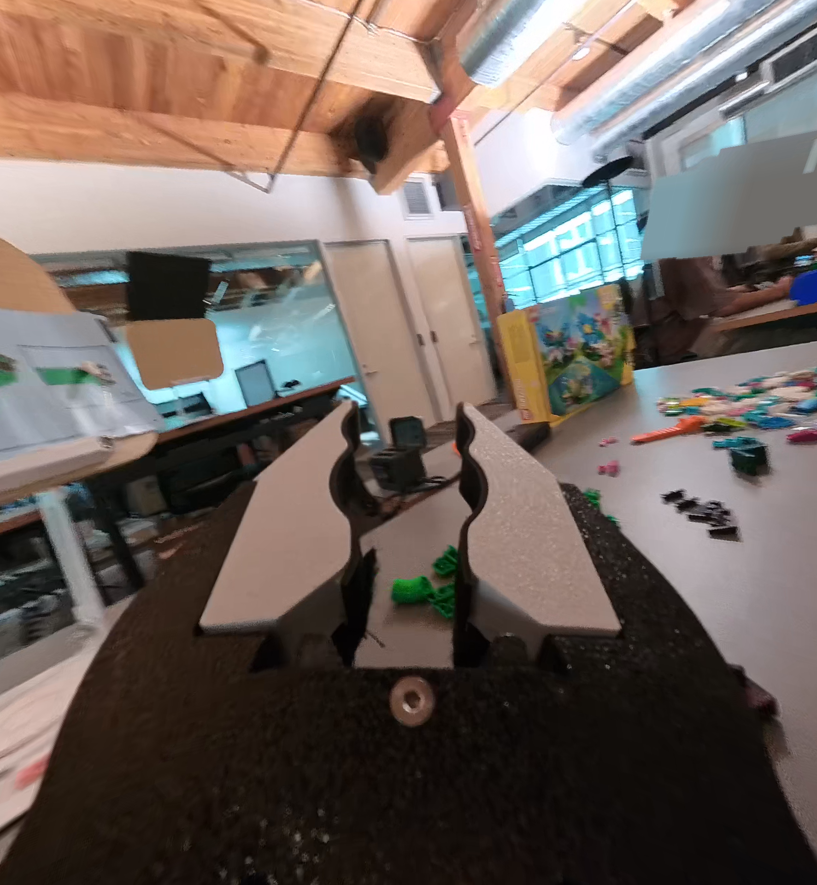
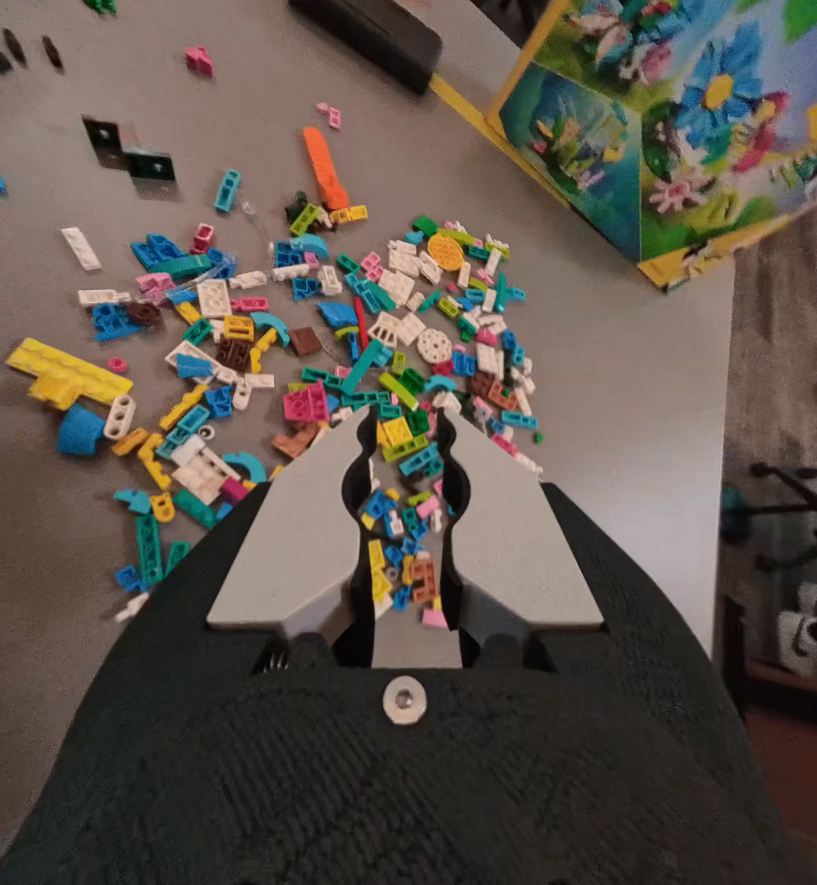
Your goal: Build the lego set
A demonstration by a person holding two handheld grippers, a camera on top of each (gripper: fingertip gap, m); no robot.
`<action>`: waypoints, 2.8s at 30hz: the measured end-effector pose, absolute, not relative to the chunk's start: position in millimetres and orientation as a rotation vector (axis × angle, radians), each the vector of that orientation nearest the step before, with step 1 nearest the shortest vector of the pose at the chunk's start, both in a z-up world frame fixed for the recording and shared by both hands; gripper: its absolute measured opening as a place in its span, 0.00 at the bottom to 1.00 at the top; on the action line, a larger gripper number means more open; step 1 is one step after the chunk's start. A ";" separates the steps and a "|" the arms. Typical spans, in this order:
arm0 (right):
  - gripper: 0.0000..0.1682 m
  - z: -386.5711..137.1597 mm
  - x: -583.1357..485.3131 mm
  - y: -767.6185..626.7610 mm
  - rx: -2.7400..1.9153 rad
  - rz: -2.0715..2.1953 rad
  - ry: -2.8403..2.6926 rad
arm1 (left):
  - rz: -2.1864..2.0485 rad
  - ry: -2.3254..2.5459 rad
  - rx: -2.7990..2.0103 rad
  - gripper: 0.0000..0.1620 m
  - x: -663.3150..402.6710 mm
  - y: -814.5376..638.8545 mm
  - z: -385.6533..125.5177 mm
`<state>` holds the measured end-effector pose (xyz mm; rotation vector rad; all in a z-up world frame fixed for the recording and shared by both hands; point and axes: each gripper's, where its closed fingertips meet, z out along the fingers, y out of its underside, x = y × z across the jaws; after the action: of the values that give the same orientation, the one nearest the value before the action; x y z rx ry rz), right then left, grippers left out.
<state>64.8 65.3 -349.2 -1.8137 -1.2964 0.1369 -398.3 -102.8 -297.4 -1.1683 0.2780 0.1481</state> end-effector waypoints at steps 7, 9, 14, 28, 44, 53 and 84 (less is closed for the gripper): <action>0.16 -358.1 142.6 54.8 -1.849 0.193 -1.000 | 0.460 0.281 -1.117 0.28 -397.6 -129.2 -276.4; 0.17 -359.0 161.3 67.3 -1.785 0.160 -0.871 | 0.447 0.171 -1.086 0.29 -390.7 -143.1 -258.8; 0.17 -351.1 188.5 110.0 -1.593 0.110 -0.697 | 0.594 0.175 -1.001 0.29 -330.2 -162.5 -220.7; 0.10 -315.8 199.8 266.2 -1.144 -0.222 -0.645 | -0.225 0.312 -1.149 0.28 -46.4 -65.4 -284.5; 0.09 -322.8 181.3 277.8 -1.137 0.005 -0.734 | -0.425 0.365 -1.144 0.30 -4.7 -25.8 -297.5; 0.05 -384.0 87.4 152.3 -1.451 0.763 -1.581 | -0.519 0.301 -1.170 0.31 -12.3 -6.5 -300.7; 0.08 -431.5 74.3 129.5 -1.606 0.543 -1.838 | -0.542 0.375 -1.177 0.28 2.8 -5.6 -303.8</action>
<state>74.3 129.5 -431.5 -1.6063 -1.8376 0.5435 2.8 -5.6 -303.8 -1.1774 0.3751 -0.5418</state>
